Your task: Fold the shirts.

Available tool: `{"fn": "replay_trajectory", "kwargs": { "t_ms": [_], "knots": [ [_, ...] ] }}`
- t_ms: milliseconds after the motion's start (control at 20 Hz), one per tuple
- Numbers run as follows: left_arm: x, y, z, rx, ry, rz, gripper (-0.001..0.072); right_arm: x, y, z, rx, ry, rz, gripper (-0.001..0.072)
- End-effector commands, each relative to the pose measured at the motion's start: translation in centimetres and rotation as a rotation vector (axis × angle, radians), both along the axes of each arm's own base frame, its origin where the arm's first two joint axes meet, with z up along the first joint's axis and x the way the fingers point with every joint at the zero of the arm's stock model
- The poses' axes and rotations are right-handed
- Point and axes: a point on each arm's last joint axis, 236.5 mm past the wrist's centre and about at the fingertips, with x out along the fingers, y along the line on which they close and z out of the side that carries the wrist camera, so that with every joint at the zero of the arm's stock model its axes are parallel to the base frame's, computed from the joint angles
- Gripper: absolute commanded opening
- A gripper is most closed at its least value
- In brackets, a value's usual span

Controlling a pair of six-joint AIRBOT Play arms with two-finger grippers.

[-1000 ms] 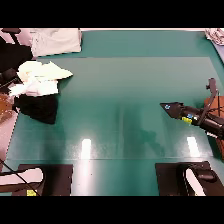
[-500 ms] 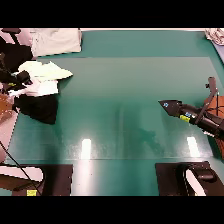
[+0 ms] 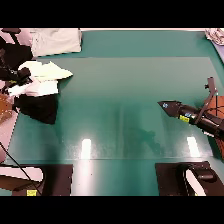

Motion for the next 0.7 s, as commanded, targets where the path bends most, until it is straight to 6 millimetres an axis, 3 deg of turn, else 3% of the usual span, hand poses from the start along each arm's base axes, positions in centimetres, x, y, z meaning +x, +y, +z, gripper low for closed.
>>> {"fn": "replay_trajectory", "kwargs": {
  "t_ms": [0,100,200,250,300,500,550,650],
  "knots": [
    [-1.0,-1.2,1.5,-0.003,-0.003,-0.065,0.0558,-0.3,0.2,-0.3,-0.005,0.010,0.014,0.0022],
    [-1.3,-1.1,2.4,0.034,-0.018,-0.100,0.0555,-0.3,0.0,-0.5,-0.022,0.012,0.014,0.0022],
    [-1.6,-1.2,1.9,0.046,-0.001,-0.130,0.0556,-0.4,0.0,-0.5,-0.022,0.013,0.015,0.0022],
    [-1.9,-0.7,1.3,0.068,0.017,-0.131,0.0560,-0.4,0.0,-0.5,-0.022,0.012,0.015,0.0022],
    [-2.1,-0.1,0.6,0.087,0.040,-0.125,0.0690,-0.3,0.0,-0.6,-0.023,0.012,0.014,0.0022],
    [-2.1,-0.4,-2.9,0.075,0.116,-0.150,0.0713,-0.4,-0.2,-0.9,-0.038,0.022,0.010,0.0022],
    [-2.1,-0.7,-3.8,0.095,0.142,-0.170,0.0661,-0.3,-0.2,-0.9,-0.036,0.022,0.005,0.0022],
    [-1.6,-1.4,-4.3,0.139,0.147,-0.202,0.0320,-0.3,-0.2,-0.9,-0.030,0.027,0.003,0.0022]
  ]
}}
